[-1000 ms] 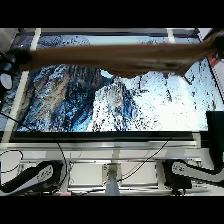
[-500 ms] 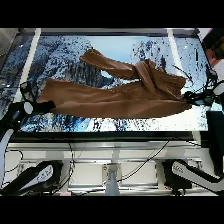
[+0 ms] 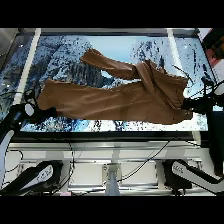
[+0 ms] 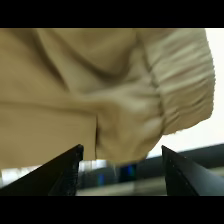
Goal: Fold the clothes and pants, and hang the long-sleeved shirts on hangers.
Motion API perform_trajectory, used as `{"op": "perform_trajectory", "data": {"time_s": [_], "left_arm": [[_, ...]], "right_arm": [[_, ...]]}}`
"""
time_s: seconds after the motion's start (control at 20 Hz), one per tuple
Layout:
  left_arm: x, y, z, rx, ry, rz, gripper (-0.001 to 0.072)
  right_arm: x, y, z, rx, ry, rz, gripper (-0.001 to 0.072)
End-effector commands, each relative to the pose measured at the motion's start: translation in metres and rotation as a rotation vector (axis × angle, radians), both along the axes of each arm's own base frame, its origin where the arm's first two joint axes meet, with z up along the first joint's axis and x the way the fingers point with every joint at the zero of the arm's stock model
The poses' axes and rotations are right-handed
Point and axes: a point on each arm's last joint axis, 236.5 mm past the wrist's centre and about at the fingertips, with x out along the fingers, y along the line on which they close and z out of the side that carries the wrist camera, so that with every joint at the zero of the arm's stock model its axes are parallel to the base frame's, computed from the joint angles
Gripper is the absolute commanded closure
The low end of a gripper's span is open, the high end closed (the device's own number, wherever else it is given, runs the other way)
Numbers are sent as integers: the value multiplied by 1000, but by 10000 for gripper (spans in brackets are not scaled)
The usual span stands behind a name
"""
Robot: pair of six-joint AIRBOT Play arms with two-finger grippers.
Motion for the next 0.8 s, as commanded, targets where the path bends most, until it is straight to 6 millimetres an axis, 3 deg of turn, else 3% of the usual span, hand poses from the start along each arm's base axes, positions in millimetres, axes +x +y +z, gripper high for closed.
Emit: {"op": "perform_trajectory", "data": {"time_s": [0.0,0.05,0.15,0.2,0.25,0.35,0.4,0.45,0.55,0.75], "left_arm": [[-3,1,-1,5,10,-3,50],[-2,2,0,7,9,-4,63],[-2,4,3,21,1,-9,69],[-2,7,4,34,-2,-15,69],[-1,9,5,44,-4,-20,69],[-1,11,6,58,-4,-27,69],[-1,12,6,61,-3,-28,69],[-1,12,5,61,-3,-28,69],[-1,12,5,60,-3,-28,69],[-1,12,5,60,-3,-27,69]], "right_arm": [[53,-35,58,-76,-245,-143,275],[68,-53,88,-103,-337,-191,392],[73,-90,134,-134,-455,-320,411],[62,-109,142,-133,-460,-394,419],[41,-124,136,-118,-416,-458,419],[-10,-135,101,-33,-231,-524,406],[-33,-129,77,45,-142,-530,356],[-49,-119,57,132,-87,-532,356],[-68,-88,16,315,-44,-505,353],[-78,-35,-55,504,-58,-516,115]]}}
